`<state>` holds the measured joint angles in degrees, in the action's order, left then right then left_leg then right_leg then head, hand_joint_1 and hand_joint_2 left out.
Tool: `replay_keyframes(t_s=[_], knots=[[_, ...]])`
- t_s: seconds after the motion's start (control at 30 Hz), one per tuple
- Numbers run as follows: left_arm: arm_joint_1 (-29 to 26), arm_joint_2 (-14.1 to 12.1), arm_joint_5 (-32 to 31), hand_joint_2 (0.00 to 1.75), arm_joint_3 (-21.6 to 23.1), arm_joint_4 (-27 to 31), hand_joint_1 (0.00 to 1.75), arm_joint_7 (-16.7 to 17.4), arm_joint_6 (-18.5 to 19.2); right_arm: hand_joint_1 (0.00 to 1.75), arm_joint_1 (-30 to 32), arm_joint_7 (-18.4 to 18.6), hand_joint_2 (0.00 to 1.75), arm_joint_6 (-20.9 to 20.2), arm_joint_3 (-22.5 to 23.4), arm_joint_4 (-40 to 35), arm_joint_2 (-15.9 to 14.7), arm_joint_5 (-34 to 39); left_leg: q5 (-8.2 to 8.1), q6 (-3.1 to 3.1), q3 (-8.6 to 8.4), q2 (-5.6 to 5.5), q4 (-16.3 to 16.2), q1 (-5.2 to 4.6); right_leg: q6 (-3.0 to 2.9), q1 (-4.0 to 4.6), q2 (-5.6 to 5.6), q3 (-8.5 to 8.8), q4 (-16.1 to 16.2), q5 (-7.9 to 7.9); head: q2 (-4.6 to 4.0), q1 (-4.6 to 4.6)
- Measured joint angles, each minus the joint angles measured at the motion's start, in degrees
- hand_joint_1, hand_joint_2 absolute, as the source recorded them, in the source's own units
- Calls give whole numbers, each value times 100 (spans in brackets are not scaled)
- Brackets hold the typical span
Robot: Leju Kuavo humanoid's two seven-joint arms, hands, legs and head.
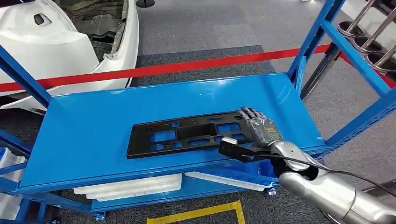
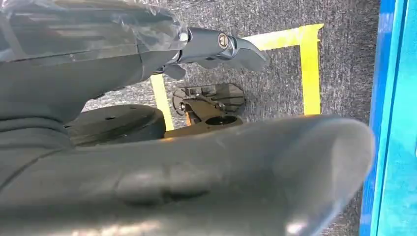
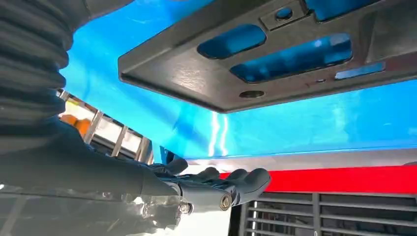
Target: Take the parts from the cabinet and place them on the table.
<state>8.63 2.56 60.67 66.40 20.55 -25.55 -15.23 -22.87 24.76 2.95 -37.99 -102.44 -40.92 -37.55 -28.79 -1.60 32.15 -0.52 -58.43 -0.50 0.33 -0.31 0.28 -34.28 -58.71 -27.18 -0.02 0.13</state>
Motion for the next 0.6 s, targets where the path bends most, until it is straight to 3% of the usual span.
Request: replay_keyframes(t_s=[0.6], knots=[[24, 0, -9, 0, 0, 0, 0, 26, 0, 0, -327, -175, 175, -413, -352, 345, 24, 26, 0, 0, 1, -2, 2, 0, 0, 0, -2, 4, 0, 0, 0, 0]])
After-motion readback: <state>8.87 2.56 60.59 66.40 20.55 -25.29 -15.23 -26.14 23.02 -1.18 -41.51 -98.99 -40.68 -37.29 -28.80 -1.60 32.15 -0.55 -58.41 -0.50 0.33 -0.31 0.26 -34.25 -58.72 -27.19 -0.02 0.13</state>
